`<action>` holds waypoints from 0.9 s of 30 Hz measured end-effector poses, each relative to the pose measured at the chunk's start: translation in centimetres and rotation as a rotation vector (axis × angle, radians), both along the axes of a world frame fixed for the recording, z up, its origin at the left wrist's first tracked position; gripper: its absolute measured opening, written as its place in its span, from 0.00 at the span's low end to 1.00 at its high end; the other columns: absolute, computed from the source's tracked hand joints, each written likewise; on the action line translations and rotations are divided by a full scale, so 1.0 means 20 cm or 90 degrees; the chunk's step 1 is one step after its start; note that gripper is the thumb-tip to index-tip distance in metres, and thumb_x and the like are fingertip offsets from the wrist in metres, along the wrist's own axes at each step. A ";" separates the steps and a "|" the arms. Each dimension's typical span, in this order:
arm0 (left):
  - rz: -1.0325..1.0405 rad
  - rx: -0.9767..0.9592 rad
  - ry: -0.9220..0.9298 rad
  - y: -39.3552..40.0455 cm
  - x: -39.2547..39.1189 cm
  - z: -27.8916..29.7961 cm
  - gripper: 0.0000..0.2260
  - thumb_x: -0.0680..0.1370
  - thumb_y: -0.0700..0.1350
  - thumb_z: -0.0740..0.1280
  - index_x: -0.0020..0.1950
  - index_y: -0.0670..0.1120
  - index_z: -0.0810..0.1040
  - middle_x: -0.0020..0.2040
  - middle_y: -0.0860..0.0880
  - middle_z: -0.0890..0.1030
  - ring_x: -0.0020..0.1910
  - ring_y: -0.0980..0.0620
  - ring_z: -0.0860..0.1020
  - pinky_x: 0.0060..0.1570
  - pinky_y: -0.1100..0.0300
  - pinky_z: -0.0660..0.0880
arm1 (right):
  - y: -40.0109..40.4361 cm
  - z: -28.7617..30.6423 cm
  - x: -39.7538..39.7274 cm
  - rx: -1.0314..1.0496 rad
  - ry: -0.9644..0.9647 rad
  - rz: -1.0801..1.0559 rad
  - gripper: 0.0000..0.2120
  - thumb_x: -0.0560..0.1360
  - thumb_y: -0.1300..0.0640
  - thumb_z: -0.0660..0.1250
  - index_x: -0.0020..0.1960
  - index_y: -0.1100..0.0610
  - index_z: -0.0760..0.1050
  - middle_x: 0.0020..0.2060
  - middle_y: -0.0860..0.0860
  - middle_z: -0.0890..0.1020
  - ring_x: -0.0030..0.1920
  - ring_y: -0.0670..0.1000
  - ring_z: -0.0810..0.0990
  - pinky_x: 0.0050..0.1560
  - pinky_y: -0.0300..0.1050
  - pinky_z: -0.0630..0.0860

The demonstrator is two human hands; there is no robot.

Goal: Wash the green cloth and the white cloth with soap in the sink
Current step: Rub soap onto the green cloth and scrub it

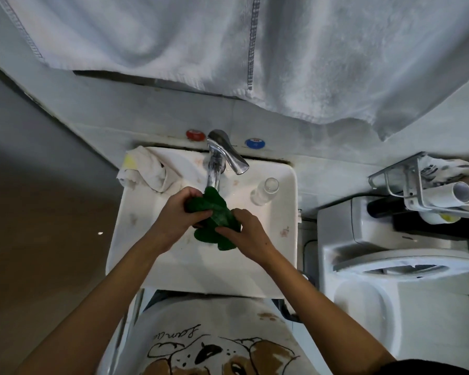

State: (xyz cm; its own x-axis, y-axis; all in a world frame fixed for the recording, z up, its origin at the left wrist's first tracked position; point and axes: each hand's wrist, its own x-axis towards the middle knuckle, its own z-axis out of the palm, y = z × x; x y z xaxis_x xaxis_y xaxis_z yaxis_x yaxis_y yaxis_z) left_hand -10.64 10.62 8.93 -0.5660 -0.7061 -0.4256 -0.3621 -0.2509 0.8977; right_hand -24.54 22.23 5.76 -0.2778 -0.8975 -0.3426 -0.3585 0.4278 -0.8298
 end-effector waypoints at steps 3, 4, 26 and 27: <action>-0.054 -0.037 -0.012 -0.03 0.05 0.04 0.19 0.73 0.32 0.69 0.60 0.46 0.72 0.45 0.45 0.79 0.40 0.58 0.80 0.37 0.64 0.79 | -0.02 0.02 0.01 -0.055 0.035 0.036 0.11 0.75 0.57 0.71 0.47 0.65 0.74 0.39 0.53 0.73 0.41 0.53 0.70 0.42 0.46 0.68; -0.089 -0.060 -0.023 -0.04 0.07 0.05 0.19 0.73 0.32 0.69 0.61 0.46 0.72 0.45 0.48 0.79 0.40 0.61 0.80 0.37 0.67 0.77 | -0.03 0.02 0.01 -0.052 0.034 0.046 0.10 0.75 0.57 0.70 0.48 0.64 0.74 0.40 0.53 0.74 0.41 0.52 0.71 0.41 0.45 0.68; -0.289 -0.224 -0.102 -0.26 0.32 -0.05 0.12 0.72 0.45 0.73 0.47 0.56 0.70 0.45 0.53 0.78 0.47 0.52 0.78 0.48 0.53 0.76 | -0.14 0.14 0.13 0.073 0.111 0.046 0.15 0.76 0.51 0.69 0.57 0.57 0.70 0.45 0.55 0.81 0.45 0.54 0.79 0.44 0.50 0.77; -0.292 -0.219 -0.104 -0.27 0.32 -0.05 0.14 0.72 0.45 0.73 0.50 0.57 0.70 0.48 0.53 0.79 0.49 0.52 0.78 0.50 0.53 0.76 | -0.14 0.13 0.12 0.084 0.071 0.035 0.15 0.75 0.51 0.71 0.56 0.57 0.74 0.45 0.54 0.82 0.45 0.53 0.80 0.46 0.50 0.78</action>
